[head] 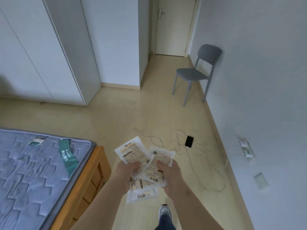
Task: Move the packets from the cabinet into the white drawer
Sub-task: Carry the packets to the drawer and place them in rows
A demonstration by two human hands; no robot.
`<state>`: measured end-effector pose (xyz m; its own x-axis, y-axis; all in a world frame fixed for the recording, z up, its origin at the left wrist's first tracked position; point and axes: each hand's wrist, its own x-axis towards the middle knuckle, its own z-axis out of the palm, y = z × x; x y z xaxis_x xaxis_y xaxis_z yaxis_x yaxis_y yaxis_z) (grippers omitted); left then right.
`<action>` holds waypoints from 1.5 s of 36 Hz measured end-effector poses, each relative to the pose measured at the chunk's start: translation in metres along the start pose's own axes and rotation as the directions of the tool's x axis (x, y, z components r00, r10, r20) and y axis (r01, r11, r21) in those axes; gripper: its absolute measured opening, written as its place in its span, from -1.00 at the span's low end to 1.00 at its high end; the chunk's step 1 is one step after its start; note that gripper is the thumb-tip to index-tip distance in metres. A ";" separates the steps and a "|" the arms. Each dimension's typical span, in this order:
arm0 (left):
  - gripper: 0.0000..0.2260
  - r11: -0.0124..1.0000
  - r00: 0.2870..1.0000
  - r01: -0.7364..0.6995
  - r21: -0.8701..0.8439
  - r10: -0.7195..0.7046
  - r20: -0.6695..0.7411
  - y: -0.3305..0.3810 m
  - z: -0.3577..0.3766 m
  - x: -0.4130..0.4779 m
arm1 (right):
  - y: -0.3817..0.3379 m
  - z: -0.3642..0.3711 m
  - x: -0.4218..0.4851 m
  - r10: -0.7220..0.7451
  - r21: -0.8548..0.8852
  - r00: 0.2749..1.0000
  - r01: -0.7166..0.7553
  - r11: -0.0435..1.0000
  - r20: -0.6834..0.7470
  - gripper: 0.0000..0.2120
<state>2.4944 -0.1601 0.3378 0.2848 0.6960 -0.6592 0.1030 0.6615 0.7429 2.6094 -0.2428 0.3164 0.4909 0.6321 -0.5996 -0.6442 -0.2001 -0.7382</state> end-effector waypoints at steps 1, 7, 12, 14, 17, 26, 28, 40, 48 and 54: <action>-0.88 1.000 1.000 -0.002 -0.011 0.002 -0.008 0.014 0.011 0.018 | -0.015 0.005 0.021 0.000 -0.007 1.000 0.000 1.000 0.008 -0.70; -0.87 0.996 0.998 -0.047 -0.072 0.043 -0.054 0.102 0.060 0.111 | -0.107 0.049 0.129 0.020 -0.071 0.997 -0.015 0.997 0.069 -0.72; -0.89 0.984 0.994 -0.024 -0.174 0.004 -0.113 0.158 0.053 0.174 | -0.146 0.105 0.205 0.057 -0.156 0.988 -0.034 0.987 0.142 -0.70; -0.89 0.976 0.990 -0.019 -0.217 -0.012 -0.141 0.179 0.046 0.205 | -0.156 0.131 0.235 0.079 -0.178 0.983 -0.049 0.983 0.166 -0.69; -0.90 0.971 0.990 -0.027 -0.239 -0.008 -0.140 0.214 0.038 0.253 | -0.173 0.171 0.283 0.098 -0.203 0.978 -0.060 0.977 0.182 -0.70; -0.78 0.969 0.989 -0.090 -0.231 0.059 -0.137 0.363 -0.005 0.404 | -0.243 0.329 0.418 0.068 -0.248 0.982 -0.023 0.969 0.174 -0.77; -0.75 0.966 0.984 -0.117 -0.232 0.081 -0.156 0.400 -0.021 0.430 | -0.256 0.370 0.441 0.074 -0.229 0.976 -0.026 0.973 0.203 -0.79; -0.77 0.928 0.940 -0.210 -0.306 0.106 -0.326 0.535 -0.144 0.570 | -0.264 0.588 0.579 0.209 -0.295 0.903 -0.097 0.951 0.376 -0.81; -0.79 0.890 0.885 -0.236 -0.390 0.031 -0.465 0.634 -0.236 0.653 | -0.267 0.755 0.667 0.354 -0.466 0.808 -0.112 0.878 0.472 -0.75; -0.84 0.818 0.774 -0.293 -0.495 -0.101 -0.625 0.667 -0.331 0.669 | -0.226 0.879 0.683 0.481 -0.658 0.716 -0.040 0.752 0.506 -0.75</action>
<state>2.4382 0.8389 0.3540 -0.3858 0.6467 -0.6580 -0.4707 0.4754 0.7432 2.5740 0.8921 0.3452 -0.2548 0.7353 -0.6280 -0.1181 -0.6683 -0.7345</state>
